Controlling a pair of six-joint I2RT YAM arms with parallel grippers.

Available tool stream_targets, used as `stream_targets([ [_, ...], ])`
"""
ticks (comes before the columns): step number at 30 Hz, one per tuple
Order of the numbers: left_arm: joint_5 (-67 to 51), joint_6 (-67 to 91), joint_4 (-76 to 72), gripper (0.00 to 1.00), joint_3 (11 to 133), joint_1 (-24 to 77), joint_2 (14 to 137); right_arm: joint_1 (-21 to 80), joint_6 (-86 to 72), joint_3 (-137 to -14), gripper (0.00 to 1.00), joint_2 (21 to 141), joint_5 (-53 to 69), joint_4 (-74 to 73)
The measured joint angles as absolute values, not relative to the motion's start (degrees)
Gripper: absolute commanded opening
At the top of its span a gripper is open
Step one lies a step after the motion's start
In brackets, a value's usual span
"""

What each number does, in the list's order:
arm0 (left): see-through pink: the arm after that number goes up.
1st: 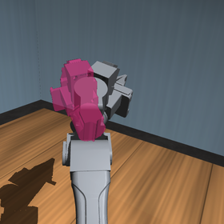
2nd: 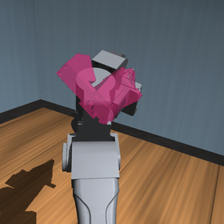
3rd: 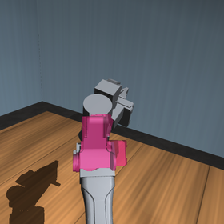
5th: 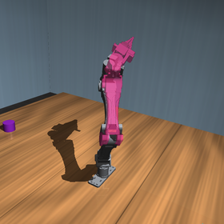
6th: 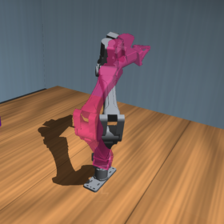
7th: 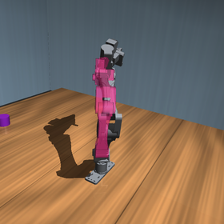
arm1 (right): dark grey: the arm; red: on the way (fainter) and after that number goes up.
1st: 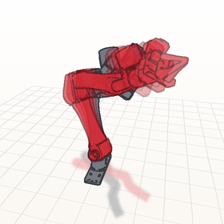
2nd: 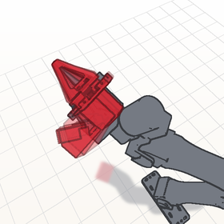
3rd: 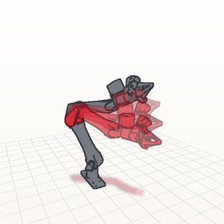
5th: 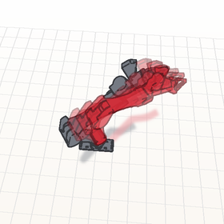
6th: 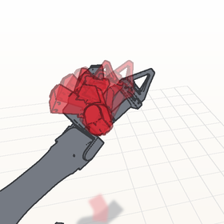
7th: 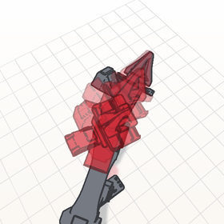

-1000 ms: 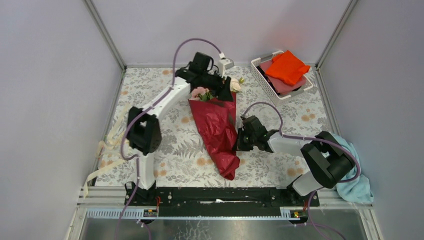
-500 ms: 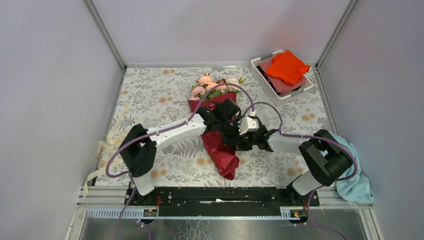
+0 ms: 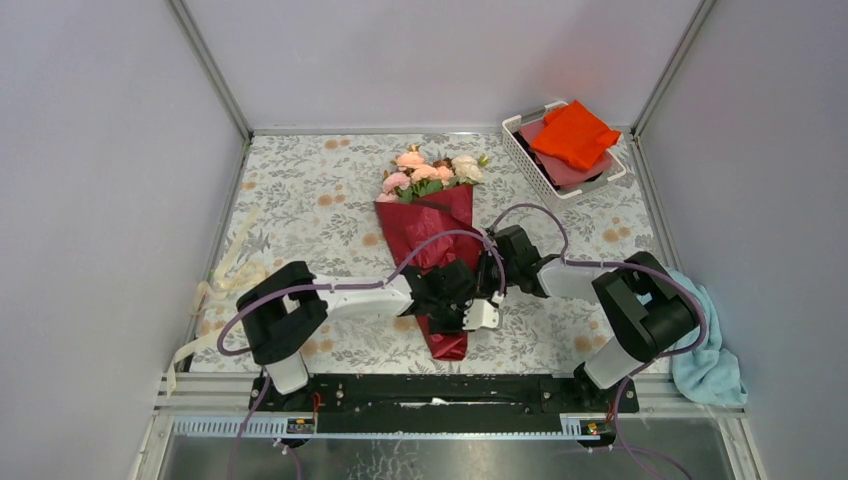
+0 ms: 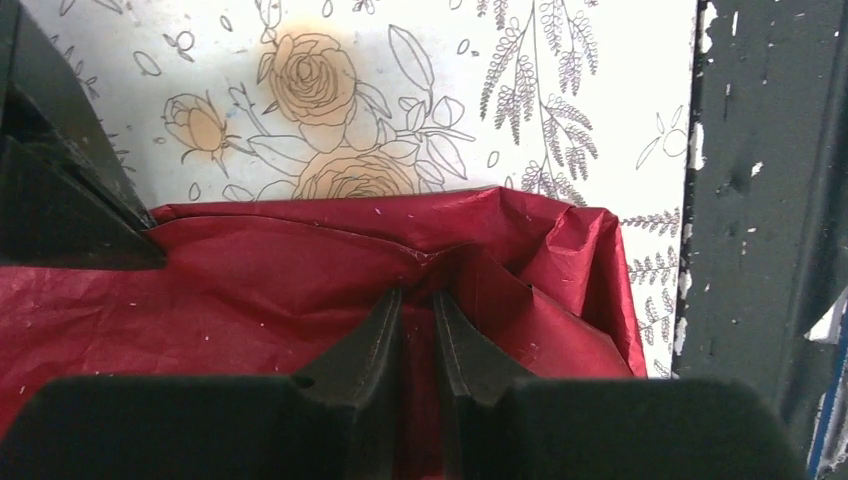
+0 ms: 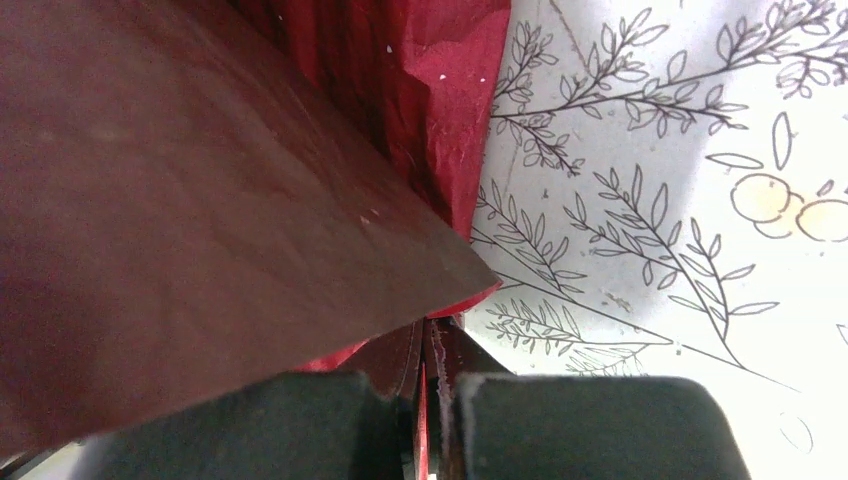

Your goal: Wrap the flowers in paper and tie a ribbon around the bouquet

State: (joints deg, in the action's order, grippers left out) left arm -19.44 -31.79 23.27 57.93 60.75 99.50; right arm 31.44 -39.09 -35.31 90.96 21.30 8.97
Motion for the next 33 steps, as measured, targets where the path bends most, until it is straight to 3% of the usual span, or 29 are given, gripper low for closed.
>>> stream_targets([
  [3, -19.35, -32.1, 22.11, 0.28, 56.71, 60.93, 98.74, 31.38, -39.0, -35.99, 0.0, 91.64, 21.74, 8.86],
  [10, -19.27, -35.31, 20.8, 0.49, 50.63, 66.54, 92.16, 31.38, -38.02, -37.82, 0.0, 92.6, 22.15, 6.33],
  [20, -22.94, -39.44, 31.07, 0.51, 52.56, 70.96, 91.31, 31.33, -36.67, -40.38, 0.0, 94.37, 21.67, 5.04],
  [22, -25.93, -41.93, 36.69, 0.48, 56.25, 69.28, 90.67, 31.33, -36.53, -40.62, 0.0, 94.54, 21.69, 4.95],
  [26, -34.92, -43.79, 40.45, 0.21, 63.96, 58.67, 86.7, 31.33, -36.01, -41.25, 0.0, 94.74, 21.43, 4.29],
  [30, -34.22, -40.8, 35.44, 0.15, 65.82, 50.74, 88.53, 31.31, -35.77, -41.63, 0.0, 94.74, 21.02, 3.51],
  [33, -32.32, -40.29, 33.39, 0.14, 64.2, 51.99, 94.48, 31.31, -35.46, -42.3, 0.0, 94.89, 20.53, 2.44],
])
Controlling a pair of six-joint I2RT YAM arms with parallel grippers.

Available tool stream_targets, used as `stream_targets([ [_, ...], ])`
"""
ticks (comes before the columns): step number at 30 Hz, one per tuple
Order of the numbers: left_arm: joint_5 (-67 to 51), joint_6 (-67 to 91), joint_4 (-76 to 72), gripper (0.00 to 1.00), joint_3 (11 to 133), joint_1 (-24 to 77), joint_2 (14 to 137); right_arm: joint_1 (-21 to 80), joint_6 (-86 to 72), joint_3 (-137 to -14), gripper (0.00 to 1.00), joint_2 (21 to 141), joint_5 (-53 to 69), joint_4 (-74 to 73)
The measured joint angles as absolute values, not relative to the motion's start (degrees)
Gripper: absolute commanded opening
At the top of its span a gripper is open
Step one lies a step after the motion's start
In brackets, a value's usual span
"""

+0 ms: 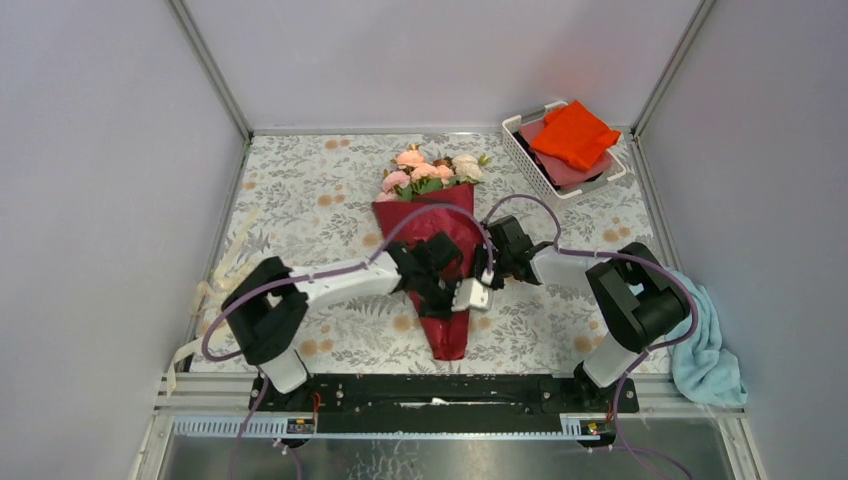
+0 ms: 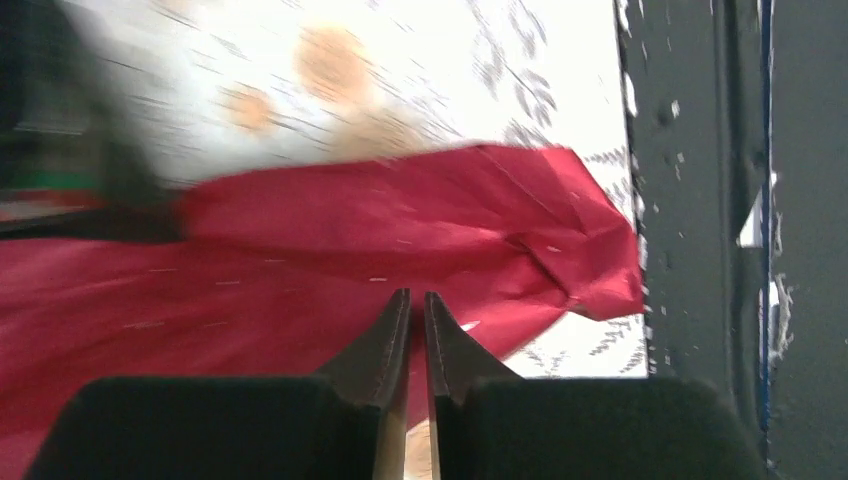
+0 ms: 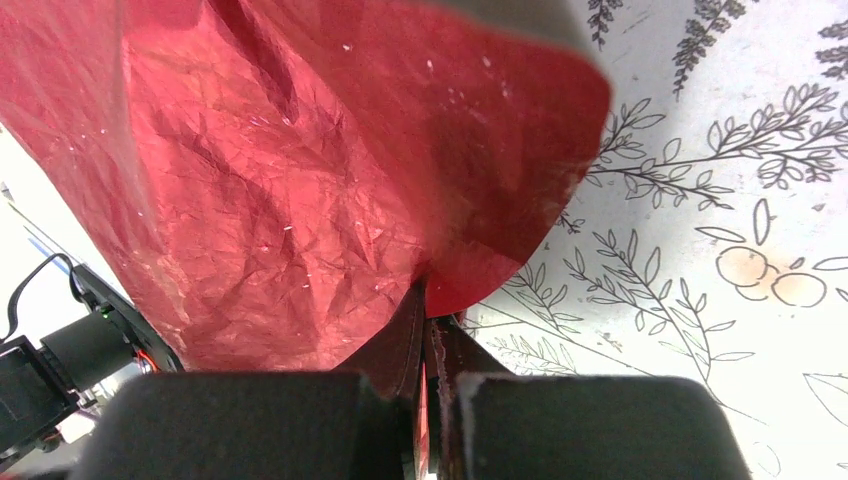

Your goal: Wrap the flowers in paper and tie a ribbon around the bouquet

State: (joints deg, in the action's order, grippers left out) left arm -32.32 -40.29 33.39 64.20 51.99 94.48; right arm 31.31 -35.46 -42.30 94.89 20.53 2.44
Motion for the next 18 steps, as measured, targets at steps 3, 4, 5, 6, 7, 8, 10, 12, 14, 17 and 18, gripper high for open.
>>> stream_targets([
  [3, -29.23, -40.62, 32.38, 0.14, 58.59, 55.68, 96.31, 31.27, -35.0, -42.74, 0.0, 94.96, 20.23, 1.76],
  [4, -28.23, -40.97, 32.14, 0.14, 56.42, 57.36, 96.25, 31.27, -34.89, -42.92, 0.0, 95.04, 20.29, 1.52],
  [5, -27.03, -41.54, 31.48, 0.14, 54.76, 59.0, 96.01, 31.29, -34.85, -42.94, 0.0, 95.11, 20.64, 1.32],
  [6, -25.98, -41.98, 30.52, 0.15, 53.78, 60.4, 95.59, 31.38, -34.85, -42.94, 0.0, 95.22, 21.1, 0.93],
  [7, -24.73, -42.19, 29.58, 0.16, 52.82, 61.1, 94.59, 31.4, -34.83, -43.05, 0.0, 95.31, 21.39, 0.69],
  [8, -23.92, -42.41, 29.06, 0.17, 52.12, 62.65, 93.73, 31.4, -34.81, -43.18, 0.0, 95.48, 21.78, 0.51],
  [10, -22.39, -42.78, 28.27, 0.2, 50.74, 65.3, 91.81, 31.4, -34.83, -43.27, 0.0, 95.72, 22.31, 0.49],
  [12, -22.57, -43.07, 28.82, 0.23, 50.41, 67.59, 90.65, 31.38, -34.85, -43.29, 0.0, 95.77, 22.46, 0.54],
  [14, -23.33, -43.66, 30.57, 0.26, 50.78, 68.82, 89.65, 31.38, -34.87, -43.29, 0.0, 95.77, 22.48, 0.54],
  [17, -25.43, -45.21, 35.62, 0.23, 53.28, 69.04, 87.94, 31.33, -34.87, -43.31, 0.0, 95.77, 22.06, 0.99],
  [18, -26.55, -45.6, 36.84, 0.22, 54.78, 68.38, 87.33, 31.29, -34.85, -43.33, 0.0, 95.77, 21.96, 1.06],
])
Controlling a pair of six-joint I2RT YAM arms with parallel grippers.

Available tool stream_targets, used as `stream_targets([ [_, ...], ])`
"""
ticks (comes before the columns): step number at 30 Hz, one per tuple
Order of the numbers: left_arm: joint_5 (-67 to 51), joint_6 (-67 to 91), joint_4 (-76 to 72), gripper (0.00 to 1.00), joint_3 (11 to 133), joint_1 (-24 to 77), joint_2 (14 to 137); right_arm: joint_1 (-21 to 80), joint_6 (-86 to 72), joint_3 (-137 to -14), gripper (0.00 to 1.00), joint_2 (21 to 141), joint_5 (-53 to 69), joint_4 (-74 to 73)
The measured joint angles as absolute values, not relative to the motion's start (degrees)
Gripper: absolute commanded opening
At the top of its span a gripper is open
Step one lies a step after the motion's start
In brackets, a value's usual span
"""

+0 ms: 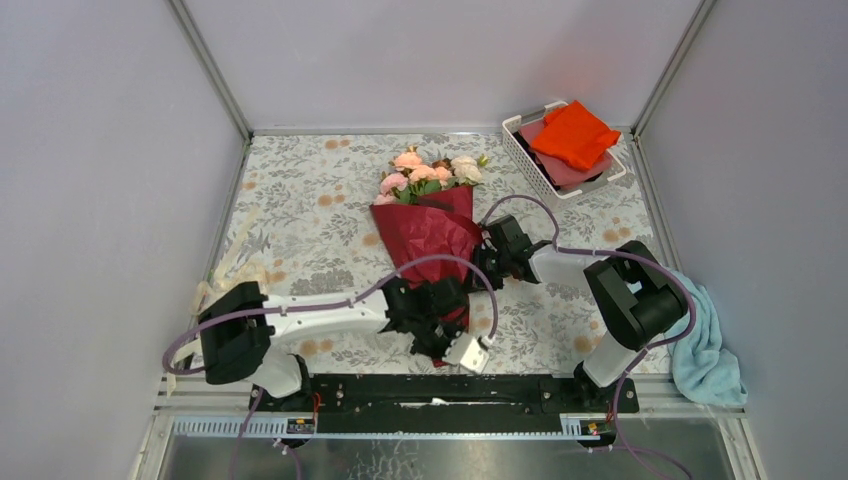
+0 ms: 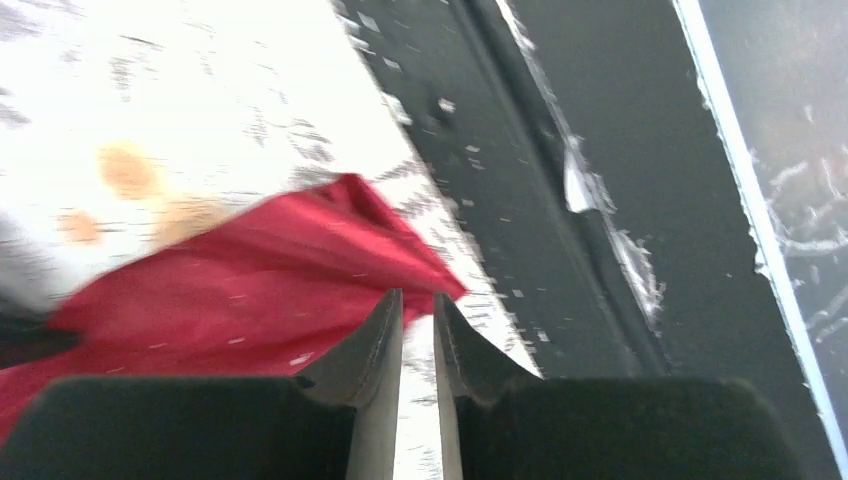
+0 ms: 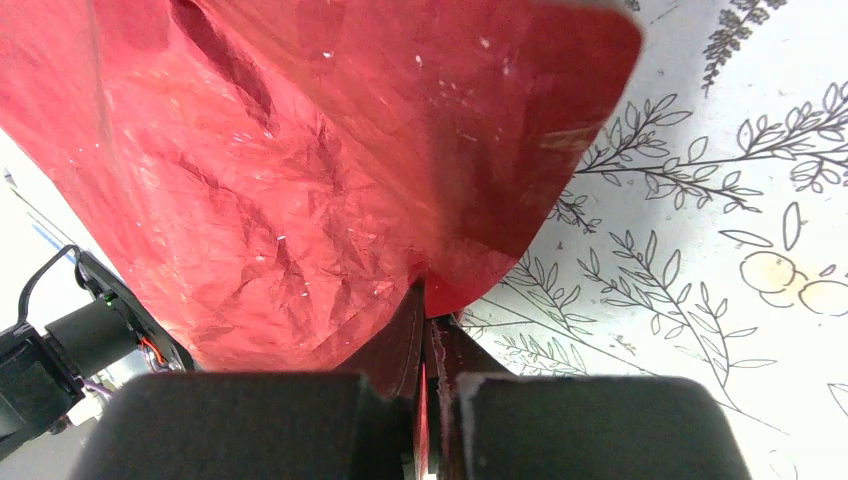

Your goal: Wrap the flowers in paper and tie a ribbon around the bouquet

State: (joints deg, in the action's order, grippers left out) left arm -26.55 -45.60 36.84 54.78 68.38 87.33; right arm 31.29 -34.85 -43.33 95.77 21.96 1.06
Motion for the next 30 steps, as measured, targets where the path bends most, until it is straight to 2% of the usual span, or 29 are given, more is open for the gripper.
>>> stream_targets([
  [4, -28.82, -42.87, 33.67, 0.26, 59.66, 61.76, 87.2, 31.29, -34.83, -43.33, 0.03, 95.77, 21.93, 1.1],
  [7, -25.74, -40.56, 28.88, 0.33, 60.75, 58.7, 90.96, 31.29, -34.79, -43.38, 0.05, 95.77, 21.93, 1.06],
  [9, -23.18, -40.18, 26.39, 0.37, 60.1, 59.48, 94.91, 31.29, -34.74, -43.51, 0.08, 95.77, 21.78, 0.91],
  [11, -21.3, -40.38, 24.8, 0.39, 57.82, 61.6, 97.49, 31.27, -34.7, -43.66, 0.15, 95.77, 21.47, 0.78],
  [12, -20.67, -40.8, 23.97, 0.4, 56.36, 62.94, 98.17, 31.27, -34.54, -43.75, 0.22, 95.77, 21.32, 0.67],
  [14, -18.72, -41.45, 22.17, 0.4, 55.29, 64.99, 98.02, 31.27, -34.41, -44.03, 0.41, 95.74, 20.82, 0.58],
  [15, -18.0, -41.67, 21.39, 0.4, 54.85, 65.78, 97.82, 31.22, -34.37, -44.4, 0.53, 95.74, 20.71, 0.25],
  [16, -17.17, -42.02, 20.82, 0.4, 54.52, 66.54, 97.6, 31.22, -34.06, -45.12, 0.69, 95.66, 20.73, -0.25],
  [19, -15.42, -42.78, 19.64, 0.4, 53.87, 67.94, 97.23, 30.94, -32.77, -47.33, 0.88, 94.96, 19.09, -1.56],
  [21, -14.87, -43.05, 19.25, 0.4, 53.47, 68.25, 96.97, 29.95, -31.27, -48.42, 0.91, 94.72, 17.61, -2.35],
  [30, -14.7, -43.57, 18.72, 0.41, 53.01, 68.38, 96.71, 24.4, -27.22, -54.04, 0.91, 99.35, 17.78, -3.86],
])
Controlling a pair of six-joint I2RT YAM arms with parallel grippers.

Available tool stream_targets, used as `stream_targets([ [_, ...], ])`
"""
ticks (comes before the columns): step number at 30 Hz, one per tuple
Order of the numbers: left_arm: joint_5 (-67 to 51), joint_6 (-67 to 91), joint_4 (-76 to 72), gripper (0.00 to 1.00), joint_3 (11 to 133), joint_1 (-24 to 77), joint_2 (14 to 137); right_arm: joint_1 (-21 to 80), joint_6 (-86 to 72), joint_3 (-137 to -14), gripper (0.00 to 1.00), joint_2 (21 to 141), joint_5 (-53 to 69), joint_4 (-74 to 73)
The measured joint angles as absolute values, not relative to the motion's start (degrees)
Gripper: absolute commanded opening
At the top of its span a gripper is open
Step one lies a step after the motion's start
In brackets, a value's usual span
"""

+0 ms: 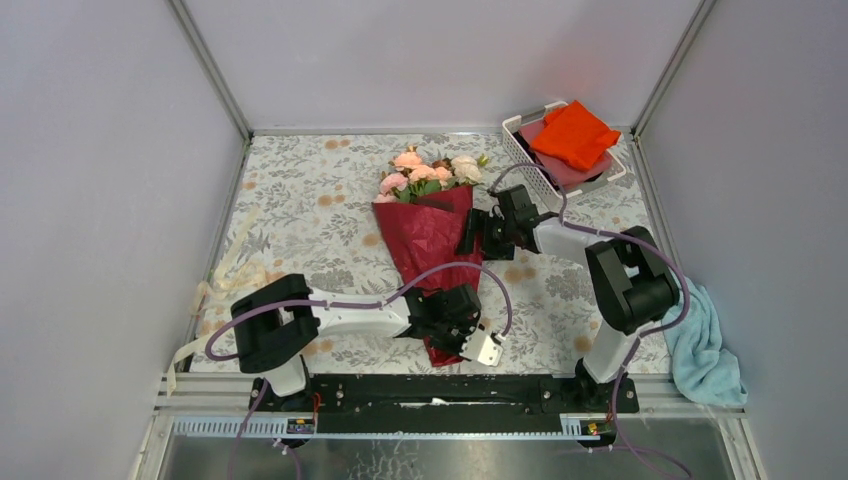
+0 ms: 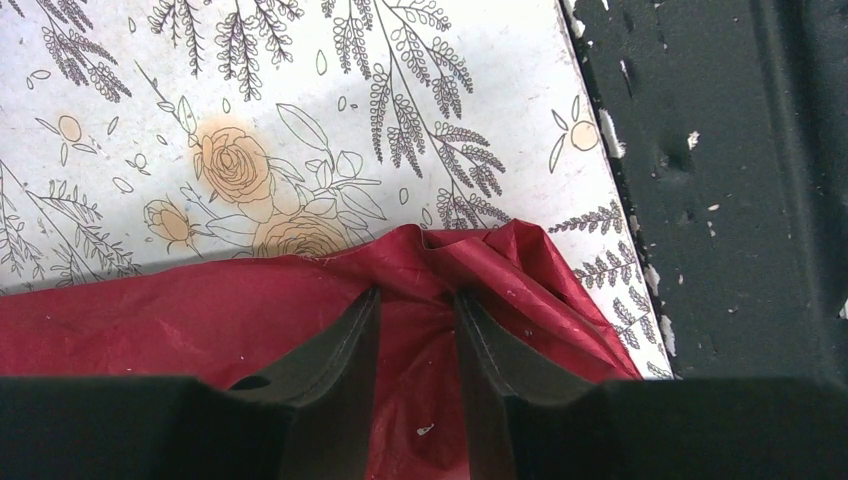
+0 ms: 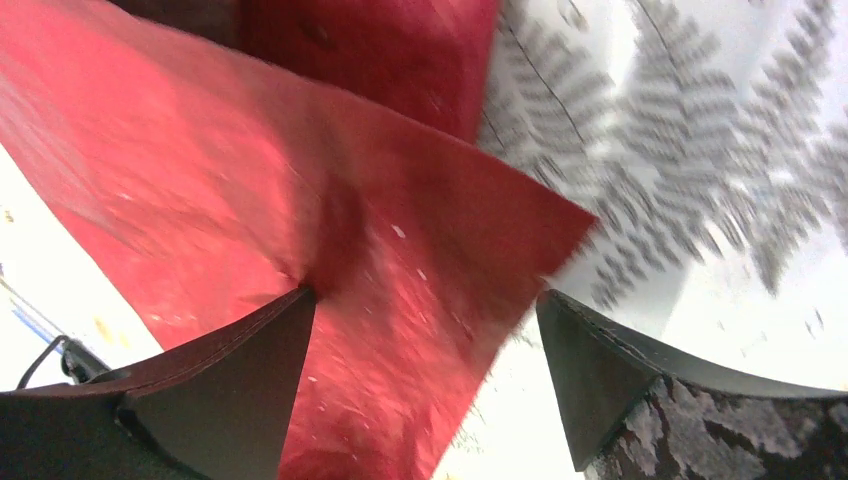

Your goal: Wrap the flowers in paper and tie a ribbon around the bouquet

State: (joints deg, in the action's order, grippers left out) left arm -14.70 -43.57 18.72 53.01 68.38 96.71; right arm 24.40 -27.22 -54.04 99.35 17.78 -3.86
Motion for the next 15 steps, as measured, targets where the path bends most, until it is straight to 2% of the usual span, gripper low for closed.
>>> stream_targets([
  [5, -14.7, -44.05, 18.55, 0.41, 52.82, 68.42, 96.62, 24.32, -26.72, -58.67, 0.87, 105.3, 22.85, 1.08],
  [7, -14.72, -44.53, 17.98, 0.41, 52.27, 68.47, 96.31, 24.29, -27.14, -59.13, 0.78, 106.85, 25.23, 4.05],
  [8, -14.7, -44.75, 17.56, 0.41, 51.88, 68.51, 96.09, 24.29, -27.46, -59.13, 0.69, 107.24, 26.04, 5.1],
  [11, -14.37, -45.65, 16.23, 0.41, 50.72, 68.64, 95.39, 24.25, -28.77, -58.72, 0.3, 108.97, 28.16, 8.4],
  [13, -13.93, -46.0, 15.73, 0.41, 50.28, 68.71, 95.11, 24.1, -30.06, -57.56, 0.1, 110.15, 29.02, 10.31],
  [14, -13.85, -46.06, 15.59, 0.42, 50.22, 68.71, 95.02, 24.05, -30.76, -56.99, 0.01, 110.48, 29.21, 11.11],
  [15, -13.69, -46.09, 15.53, 0.44, 50.13, 68.75, 94.91, 23.92, -31.42, -56.27, 0.0, 110.67, 29.63, 11.97],
])
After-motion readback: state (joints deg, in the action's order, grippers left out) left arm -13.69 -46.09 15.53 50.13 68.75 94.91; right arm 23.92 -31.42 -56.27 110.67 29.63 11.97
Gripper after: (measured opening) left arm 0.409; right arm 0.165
